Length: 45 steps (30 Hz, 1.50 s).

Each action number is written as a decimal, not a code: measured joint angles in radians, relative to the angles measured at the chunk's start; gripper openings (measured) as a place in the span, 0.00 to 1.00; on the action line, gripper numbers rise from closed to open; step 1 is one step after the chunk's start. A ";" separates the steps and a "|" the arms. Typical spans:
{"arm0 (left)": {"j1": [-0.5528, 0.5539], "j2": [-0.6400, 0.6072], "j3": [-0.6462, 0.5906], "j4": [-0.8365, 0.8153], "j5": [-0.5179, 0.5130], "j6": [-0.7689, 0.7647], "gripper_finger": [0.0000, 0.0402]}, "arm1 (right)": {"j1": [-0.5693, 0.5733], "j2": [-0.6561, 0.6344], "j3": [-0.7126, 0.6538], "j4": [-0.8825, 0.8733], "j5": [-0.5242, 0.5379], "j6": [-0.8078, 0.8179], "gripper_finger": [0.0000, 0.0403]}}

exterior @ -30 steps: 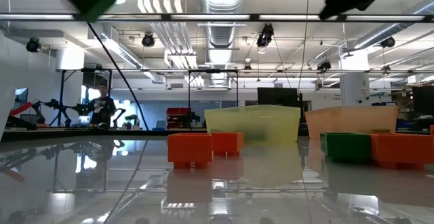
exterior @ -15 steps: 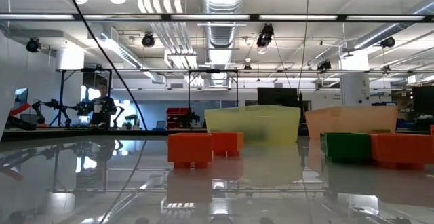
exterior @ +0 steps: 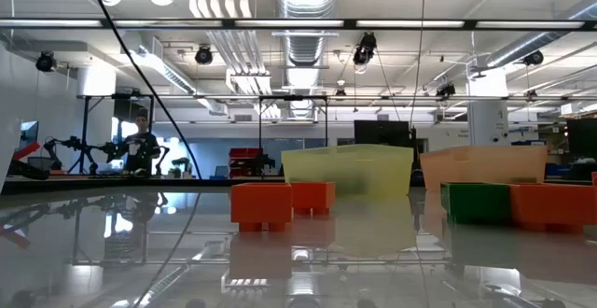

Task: Sort & place blocks by color
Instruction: Put the green game piece into the orange bin

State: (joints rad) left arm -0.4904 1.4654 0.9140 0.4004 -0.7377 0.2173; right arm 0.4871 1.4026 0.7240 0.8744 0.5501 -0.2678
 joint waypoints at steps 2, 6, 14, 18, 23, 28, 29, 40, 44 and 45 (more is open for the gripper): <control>0.000 0.000 0.000 0.005 0.000 0.000 0.15 | -0.012 0.008 0.020 -0.001 -0.001 -0.005 0.50; 0.000 0.000 -0.002 0.015 0.004 0.000 0.15 | -0.031 0.014 0.031 -0.002 -0.011 0.005 0.50; 0.023 0.019 -0.006 0.107 0.051 0.011 0.15 | -0.063 0.013 0.047 -0.002 -0.083 0.042 0.50; 0.035 0.056 -0.004 0.172 0.070 0.063 0.15 | -0.070 0.013 0.051 -0.002 -0.088 0.041 0.50; 0.036 0.068 -0.004 0.209 0.073 0.080 0.15 | -0.069 0.011 0.051 -0.002 -0.090 0.037 0.42; 0.037 0.068 -0.004 0.213 0.067 0.068 0.15 | -0.069 0.011 0.051 -0.009 -0.083 0.004 0.21; 0.037 0.068 -0.004 0.214 0.066 0.064 0.16 | -0.069 0.011 0.051 -0.008 -0.083 -0.005 0.20; 0.037 0.068 -0.004 0.187 0.074 0.032 0.46 | -0.069 0.001 0.051 -0.069 -0.081 -0.002 0.20; 0.037 0.064 -0.005 0.128 0.065 0.026 0.58 | -0.069 -0.071 0.051 -0.279 0.109 0.035 0.20; 0.037 0.063 -0.005 0.114 0.050 0.022 0.59 | -0.074 -0.103 0.051 -0.379 0.189 0.061 0.20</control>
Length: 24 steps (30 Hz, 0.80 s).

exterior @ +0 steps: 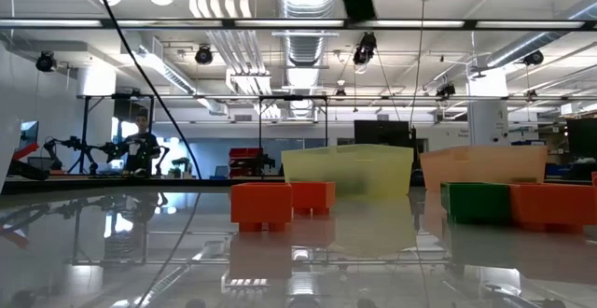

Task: Sort & place blocks by color
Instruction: Put the green game piece into the orange bin, then put the orange game piece into the transparent bin

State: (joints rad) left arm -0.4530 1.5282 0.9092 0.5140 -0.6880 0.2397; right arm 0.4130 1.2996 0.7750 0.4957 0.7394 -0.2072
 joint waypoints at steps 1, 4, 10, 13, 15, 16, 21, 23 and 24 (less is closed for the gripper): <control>0.000 -0.001 0.000 -0.015 -0.021 -0.009 0.61 | -0.010 -0.029 0.000 -0.115 0.091 0.049 0.20; 0.002 -0.002 -0.003 -0.033 -0.079 -0.046 0.62 | -0.070 -0.120 0.002 -0.563 0.317 0.342 0.20; 0.006 -0.003 -0.013 -0.023 -0.083 -0.052 0.62 | -0.290 -0.223 -0.005 -1.411 0.229 1.200 0.20; 0.007 -0.003 -0.013 -0.019 -0.083 -0.053 0.62 | -0.360 -0.226 -0.018 -1.520 0.166 1.320 0.20; 0.008 -0.003 -0.013 -0.016 -0.083 -0.053 0.62 | -0.389 -0.223 -0.025 -1.512 0.143 1.317 0.20; 0.008 -0.003 -0.014 -0.011 -0.083 -0.053 0.62 | -0.399 -0.217 -0.026 -1.508 0.142 1.315 0.20; 0.009 -0.003 -0.015 -0.004 -0.083 -0.057 0.62 | -0.422 -0.178 -0.026 -1.501 0.143 1.333 0.33; 0.009 -0.003 -0.016 -0.003 -0.083 -0.077 0.62 | -0.422 -0.168 -0.026 -1.501 0.143 1.334 0.40; 0.009 -0.003 -0.019 -0.004 -0.084 -0.077 0.62 | -0.422 -0.166 -0.026 -1.501 0.143 1.334 0.43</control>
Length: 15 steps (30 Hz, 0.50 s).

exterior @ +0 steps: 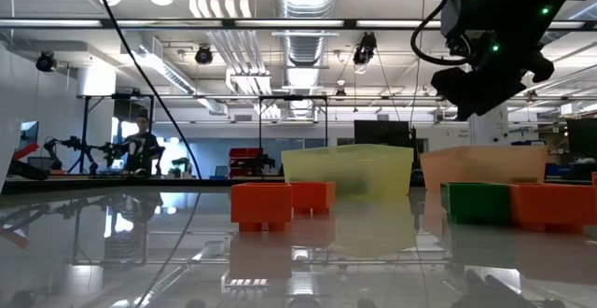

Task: Sort & place blocks by color
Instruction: Put the orange game piece into the transparent bin

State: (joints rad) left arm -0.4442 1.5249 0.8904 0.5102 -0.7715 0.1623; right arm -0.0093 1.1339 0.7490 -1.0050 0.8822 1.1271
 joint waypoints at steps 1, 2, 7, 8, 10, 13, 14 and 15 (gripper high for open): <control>0.000 0.000 -0.001 -0.004 0.000 0.000 0.62 | 0.000 0.001 0.000 0.000 0.000 0.000 0.46; 0.000 0.000 -0.001 -0.004 0.000 0.000 0.62 | 0.000 0.001 0.000 0.001 0.000 0.000 0.48; 0.000 -0.001 -0.006 -0.004 0.000 -0.001 0.62 | 0.010 -0.008 0.022 0.001 -0.037 -0.003 0.54; 0.000 -0.001 -0.008 -0.004 0.000 -0.001 0.62 | 0.019 -0.009 0.028 0.001 -0.044 -0.009 0.54; 0.000 -0.001 -0.010 -0.003 0.000 -0.001 0.62 | 0.045 -0.010 0.043 0.004 -0.056 -0.012 0.54; 0.000 -0.001 -0.013 -0.004 0.000 -0.002 0.62 | 0.099 -0.013 0.067 0.022 -0.091 -0.028 0.52; 0.000 -0.001 -0.014 -0.004 0.000 -0.003 0.62 | 0.121 -0.013 0.075 0.033 -0.106 -0.038 0.52; 0.000 -0.001 -0.014 -0.003 0.000 -0.002 0.62 | 0.144 -0.012 0.083 0.048 -0.126 -0.047 0.51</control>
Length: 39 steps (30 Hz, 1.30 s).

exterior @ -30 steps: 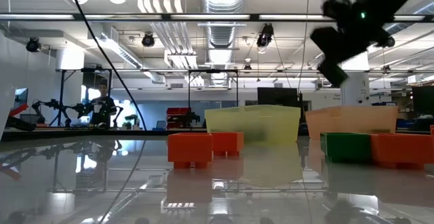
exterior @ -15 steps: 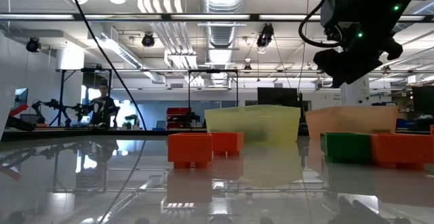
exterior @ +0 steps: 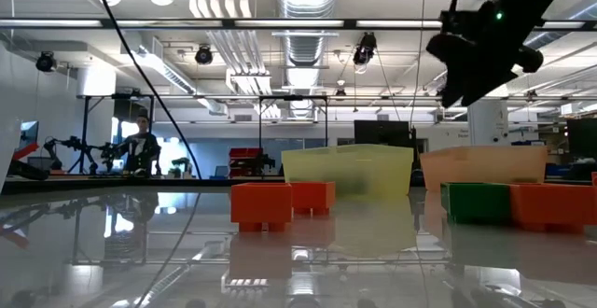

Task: Sort & place blocks by color
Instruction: Put the orange game piece into the transparent bin

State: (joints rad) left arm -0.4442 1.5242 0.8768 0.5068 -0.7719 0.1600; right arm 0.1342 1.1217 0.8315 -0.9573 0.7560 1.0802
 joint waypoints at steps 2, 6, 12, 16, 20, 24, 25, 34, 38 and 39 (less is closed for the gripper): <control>0.000 0.000 0.000 0.000 0.000 0.000 0.62 | 0.050 0.000 0.010 0.055 -0.049 -0.026 0.51; 0.000 0.000 0.000 0.000 0.000 0.000 0.62 | 0.158 0.003 0.013 0.218 -0.204 -0.071 0.50; 0.000 0.000 0.000 0.000 0.000 0.000 0.62 | 0.296 0.071 0.015 0.326 -0.486 0.020 0.50; 0.000 0.000 0.000 0.000 0.000 0.000 0.62 | 0.354 0.159 0.035 0.295 -0.650 0.177 0.50; 0.000 0.000 0.000 0.000 0.000 0.001 0.62 | 0.414 0.290 0.123 0.184 -0.731 0.240 0.49; 0.000 0.000 0.000 0.000 0.000 0.002 0.62 | 0.450 0.417 0.271 -0.064 -0.731 0.254 0.47; 0.000 0.000 0.000 0.000 0.000 0.002 0.62 | 0.459 0.449 0.307 -0.124 -0.715 0.252 0.47; -0.003 0.000 -0.001 0.000 0.001 0.002 0.62 | 0.493 0.592 0.391 -0.220 -0.711 0.246 0.45; -0.003 0.000 -0.001 0.000 0.001 0.002 0.62 | 0.502 0.593 0.379 -0.211 -0.713 0.280 0.46; -0.003 0.000 -0.001 0.000 0.001 0.002 0.62 | 0.503 0.590 0.377 -0.211 -0.711 0.289 0.46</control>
State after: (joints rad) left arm -0.4469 1.5242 0.8761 0.5068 -0.7712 0.1616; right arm 0.6376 1.7118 1.2082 -1.1685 0.0447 1.3690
